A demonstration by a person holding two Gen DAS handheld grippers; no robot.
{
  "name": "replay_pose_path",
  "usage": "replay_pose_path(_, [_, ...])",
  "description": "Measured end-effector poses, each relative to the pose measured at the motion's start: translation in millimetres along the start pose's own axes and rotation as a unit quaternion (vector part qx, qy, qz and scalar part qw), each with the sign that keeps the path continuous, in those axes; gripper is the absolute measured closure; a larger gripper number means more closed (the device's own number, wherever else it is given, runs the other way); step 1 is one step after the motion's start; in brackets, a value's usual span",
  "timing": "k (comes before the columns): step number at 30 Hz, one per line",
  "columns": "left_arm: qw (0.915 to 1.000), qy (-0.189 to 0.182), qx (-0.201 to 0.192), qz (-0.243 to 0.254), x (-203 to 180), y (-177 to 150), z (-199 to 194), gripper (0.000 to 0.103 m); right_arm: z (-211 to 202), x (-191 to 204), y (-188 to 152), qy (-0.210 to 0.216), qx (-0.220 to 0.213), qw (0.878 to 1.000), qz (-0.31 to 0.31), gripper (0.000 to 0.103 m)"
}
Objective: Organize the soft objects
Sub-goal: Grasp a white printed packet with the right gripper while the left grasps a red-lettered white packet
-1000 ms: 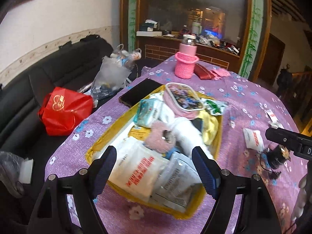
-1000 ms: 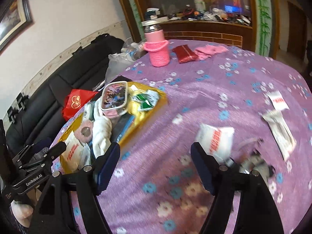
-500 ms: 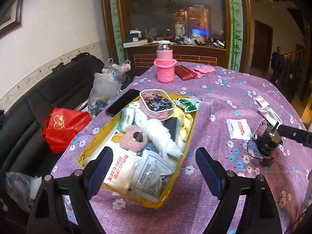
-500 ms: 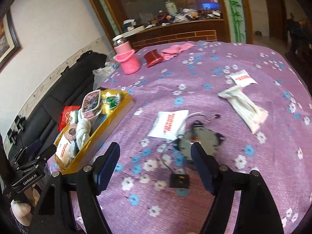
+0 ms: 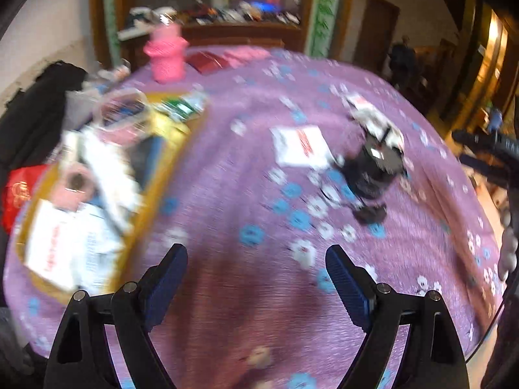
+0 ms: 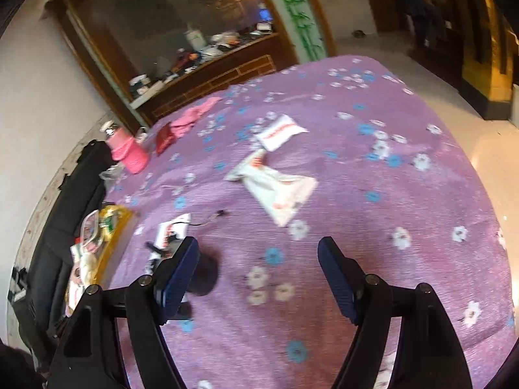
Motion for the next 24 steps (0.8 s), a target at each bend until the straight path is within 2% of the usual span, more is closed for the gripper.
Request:
replay_pose_path(5, [0.9987,-0.017,0.047,-0.002,-13,-11,37,0.013,38,-1,6,-0.033,0.042,0.998,-0.045,0.028])
replay_pose_path(6, [0.9989,-0.012,0.046,0.001,-13,-11,38,0.012,49,-1,10,-0.042,0.049,0.996,-0.055,0.028])
replay_pose_path(10, [0.9984,-0.004,0.055,0.011,-13,-16,45,0.001,87,8,37,-0.071,0.053,0.993,-0.083,0.028])
replay_pose_path(13, [0.9988,0.011,0.036,0.031,-14,-20,47,0.001,118,26,45,-0.059,0.085,0.989,-0.108,0.028])
replay_pose_path(16, [0.9977,-0.006,0.055,0.039,-14,-21,44,0.001,144,40,45,-0.078,0.098,0.983,-0.133,0.028])
replay_pose_path(17, [0.9970,-0.018,0.066,0.035,-12,-20,42,0.006,149,44,44,-0.086,0.097,0.981,-0.147,0.029])
replay_pose_path(18, [0.9969,-0.030,0.069,0.024,-9,-17,39,0.009,151,44,43,-0.092,0.096,0.980,-0.149,0.033])
replay_pose_path(20, [0.9970,-0.060,0.048,0.007,-5,1,27,0.012,151,40,43,-0.103,0.089,0.979,-0.149,0.043])
replay_pose_path(21, [0.9976,-0.060,0.034,0.008,-2,12,22,0.012,149,36,45,-0.100,0.087,0.981,-0.142,0.053])
replay_pose_path(22, [0.9986,-0.046,0.022,0.013,2,24,19,0.012,146,31,47,-0.090,0.087,0.984,-0.129,0.056])
replay_pose_path(24, [0.9993,-0.028,0.015,0.022,5,41,20,0.012,137,21,46,-0.050,0.096,0.990,-0.085,0.075])
Point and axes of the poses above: each gripper's, at about its wrist camera, not at the fingertips, and z roughly the way its jaws point, x to its left, y to its top, the point moved 8 cm from there along z, roughly the way its jaws point, and after that the axes turned 8 degrees about -y, right-handed, at the moved point
